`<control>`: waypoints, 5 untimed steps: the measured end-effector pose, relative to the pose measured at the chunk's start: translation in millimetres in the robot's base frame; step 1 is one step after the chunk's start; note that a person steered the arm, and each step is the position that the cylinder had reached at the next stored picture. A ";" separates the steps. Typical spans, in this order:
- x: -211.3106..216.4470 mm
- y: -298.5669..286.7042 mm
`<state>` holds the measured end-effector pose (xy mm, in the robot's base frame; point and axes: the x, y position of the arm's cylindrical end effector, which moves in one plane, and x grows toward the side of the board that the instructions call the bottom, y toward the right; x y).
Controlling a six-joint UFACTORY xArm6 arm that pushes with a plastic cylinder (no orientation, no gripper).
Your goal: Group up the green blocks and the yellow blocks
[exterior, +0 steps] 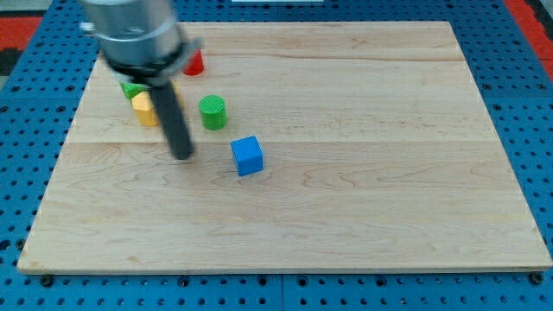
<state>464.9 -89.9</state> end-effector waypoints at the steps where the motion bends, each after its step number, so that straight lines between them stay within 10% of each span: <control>1: -21.9 36.4; 4: -68.8 -46.7; 5: -74.5 32.4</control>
<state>390.4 -57.5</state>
